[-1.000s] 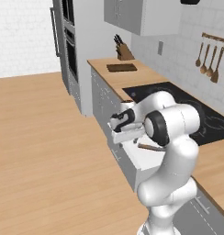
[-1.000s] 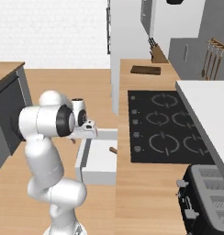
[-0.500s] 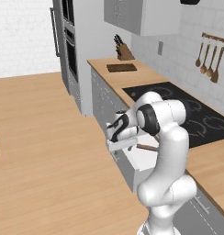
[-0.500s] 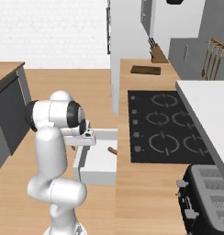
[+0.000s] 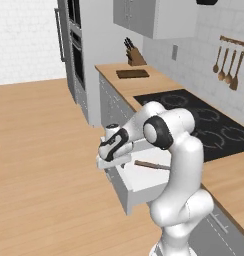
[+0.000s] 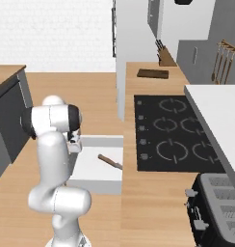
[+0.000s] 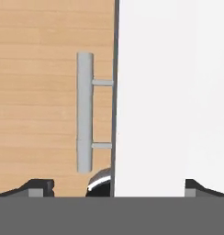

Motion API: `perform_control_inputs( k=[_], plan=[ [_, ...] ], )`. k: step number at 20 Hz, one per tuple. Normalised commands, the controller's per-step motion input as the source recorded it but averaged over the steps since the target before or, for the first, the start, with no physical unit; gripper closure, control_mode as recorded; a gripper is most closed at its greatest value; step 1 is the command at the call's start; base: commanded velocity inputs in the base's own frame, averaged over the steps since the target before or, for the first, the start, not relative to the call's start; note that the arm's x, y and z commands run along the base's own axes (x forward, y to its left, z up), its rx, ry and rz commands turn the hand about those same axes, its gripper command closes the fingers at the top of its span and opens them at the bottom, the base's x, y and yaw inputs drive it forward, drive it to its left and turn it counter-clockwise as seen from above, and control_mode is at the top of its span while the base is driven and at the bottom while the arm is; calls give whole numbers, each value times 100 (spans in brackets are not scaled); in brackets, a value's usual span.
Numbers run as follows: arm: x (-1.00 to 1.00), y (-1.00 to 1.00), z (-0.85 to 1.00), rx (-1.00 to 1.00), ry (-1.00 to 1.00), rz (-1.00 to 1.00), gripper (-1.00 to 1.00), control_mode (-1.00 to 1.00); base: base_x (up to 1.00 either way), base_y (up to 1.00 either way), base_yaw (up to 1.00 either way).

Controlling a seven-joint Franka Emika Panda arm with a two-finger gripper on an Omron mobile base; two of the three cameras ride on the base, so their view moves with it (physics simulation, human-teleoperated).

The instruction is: Pick up the knife from the drawer and place it on the cutting board. Then place the meat from the plate to the cutting board.

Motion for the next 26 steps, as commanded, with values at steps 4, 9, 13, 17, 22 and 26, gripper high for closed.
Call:
perform_control_inputs(
  k=[4,9,13,17,22,26],
  plan=[
    [0,100,0,0,-1,0,-100,-100,0,0,0],
    [0,100,0,0,-1,0,-100,-100,0,0,0],
    [0,100,36,0,-10,-3,-100,-100,0,0,0],
    [0,-52,100,18,-7,-31,-100,-100,0,0,0],
    [-9,-100,98,30,-10,-30,-100,-100,0,0,0],
    [-5,-100,19,0,0,-24,-100,-100,0,0,0]
  ],
)
